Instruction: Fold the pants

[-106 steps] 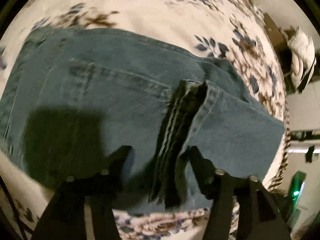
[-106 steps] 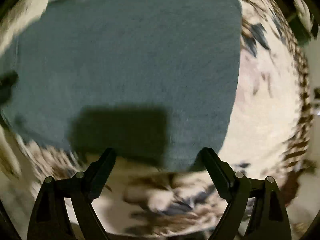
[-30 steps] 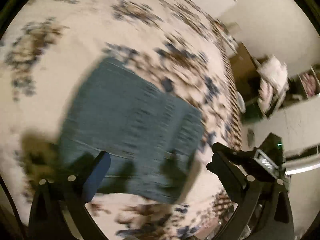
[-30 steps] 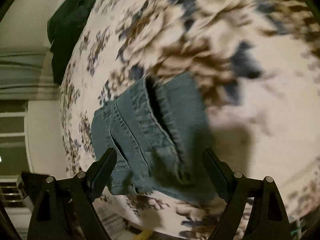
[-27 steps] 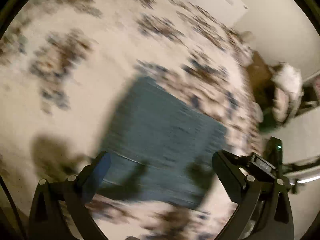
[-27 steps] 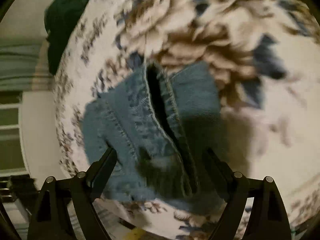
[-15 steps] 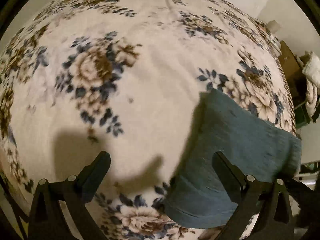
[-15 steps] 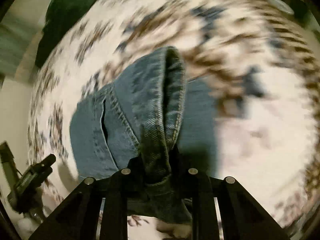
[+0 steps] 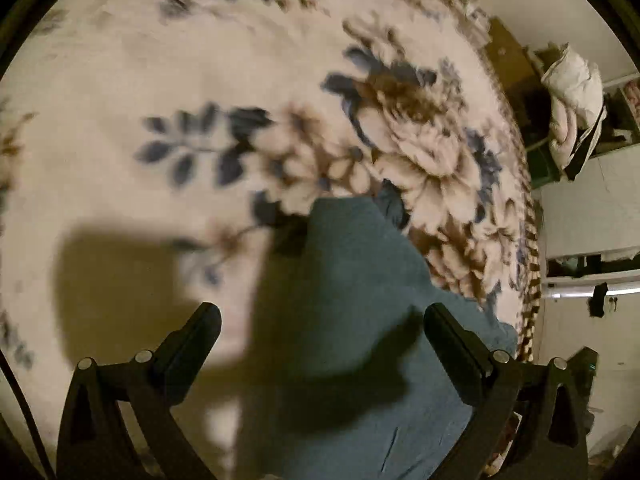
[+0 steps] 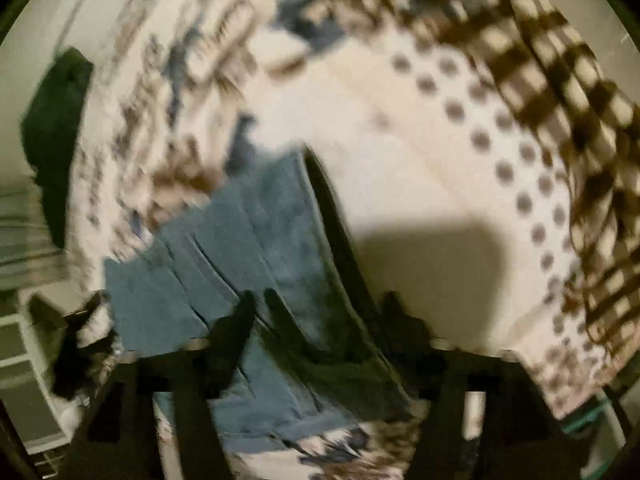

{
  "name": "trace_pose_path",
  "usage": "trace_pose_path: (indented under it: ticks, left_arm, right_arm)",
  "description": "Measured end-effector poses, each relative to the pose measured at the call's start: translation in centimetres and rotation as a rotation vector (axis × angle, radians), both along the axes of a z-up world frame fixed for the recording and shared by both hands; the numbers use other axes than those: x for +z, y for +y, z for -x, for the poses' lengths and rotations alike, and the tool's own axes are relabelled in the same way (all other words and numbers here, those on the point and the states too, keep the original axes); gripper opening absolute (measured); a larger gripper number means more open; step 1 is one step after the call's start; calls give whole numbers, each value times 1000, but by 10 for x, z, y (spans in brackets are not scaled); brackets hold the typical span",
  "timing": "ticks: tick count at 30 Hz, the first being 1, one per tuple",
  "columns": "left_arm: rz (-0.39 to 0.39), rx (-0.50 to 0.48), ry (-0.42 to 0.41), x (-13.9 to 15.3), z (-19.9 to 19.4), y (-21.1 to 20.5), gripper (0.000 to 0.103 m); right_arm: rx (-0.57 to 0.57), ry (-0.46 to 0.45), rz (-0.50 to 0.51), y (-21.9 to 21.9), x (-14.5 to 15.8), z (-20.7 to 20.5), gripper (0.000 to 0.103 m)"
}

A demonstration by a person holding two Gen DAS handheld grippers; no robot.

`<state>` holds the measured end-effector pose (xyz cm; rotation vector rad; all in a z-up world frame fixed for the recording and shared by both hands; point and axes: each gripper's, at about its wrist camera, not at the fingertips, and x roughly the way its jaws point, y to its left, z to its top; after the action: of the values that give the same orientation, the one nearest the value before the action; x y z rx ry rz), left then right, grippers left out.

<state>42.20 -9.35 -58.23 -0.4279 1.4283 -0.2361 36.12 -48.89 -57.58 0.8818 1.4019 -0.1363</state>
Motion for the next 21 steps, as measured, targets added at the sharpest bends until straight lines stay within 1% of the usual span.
trace_pose_path:
  ticks: [1,2,3,4,5,6,7,8,9,11,12,13,15,16,17,18,19,20,21]
  left_arm:
    - [-3,2,17,-8,-7,-3,103]
    - [12,8,36,-19,-17,-6,102]
    - [56,9,29,-25,-22,-7,88]
    - [95,9,7,-27,-25,-7,46]
    - [116,3,-3,-29,-27,-7,42]
    - [124,-6,-10,-30,-29,-7,39]
    - [126,-7,-6,-32,-29,-5,35]
    - [134,4,7,-37,-29,1,33]
    - [141,24,19,-41,-28,8,28]
    - [194,54,39,-54,-28,21,28]
    - [226,64,49,-63,-27,26,28]
    - [238,73,54,-65,-27,28,28]
    - [249,86,69,-61,-29,28,29]
    - [251,84,70,-55,-28,27,32]
    - [243,73,71,-47,-26,26,36]
    - [223,53,54,-33,-20,25,49]
    - [222,47,32,-25,-16,25,70]
    - [220,39,-9,-11,-5,26,82]
    - [220,43,-28,-4,1,25,96]
  right_arm:
    - [0,-27,-28,-5,-2,-7,77]
    - [8,-36,-59,-5,-7,-12,77]
    - [13,-43,-130,-4,-20,-21,77]
    - [5,-35,-182,-2,-32,-26,78]
    - [-12,-18,-217,-6,-43,-33,79]
    - [-23,-26,-233,-5,-49,-35,78]
    - [-26,-53,-228,-5,-48,-37,69]
    - [-18,-84,-203,-3,-44,-36,29]
    - [13,-122,-166,-1,-35,-37,9]
    - [34,-143,-93,-6,-27,-42,9]
    - [38,-133,-73,-7,-31,-45,9]
    - [43,-110,-73,-6,-38,-51,10]
    - [60,-77,-77,-5,-44,-62,11]
    - [61,-66,-91,-7,-41,-63,15]
    - [50,-54,-116,-9,-37,-61,23]
    - [41,-56,-138,-13,-32,-55,34]
    - [27,-72,-162,-18,-27,-45,67]
    - [5,-84,-169,-23,-21,-28,88]
    - [-29,-93,-170,-27,-16,-12,88]
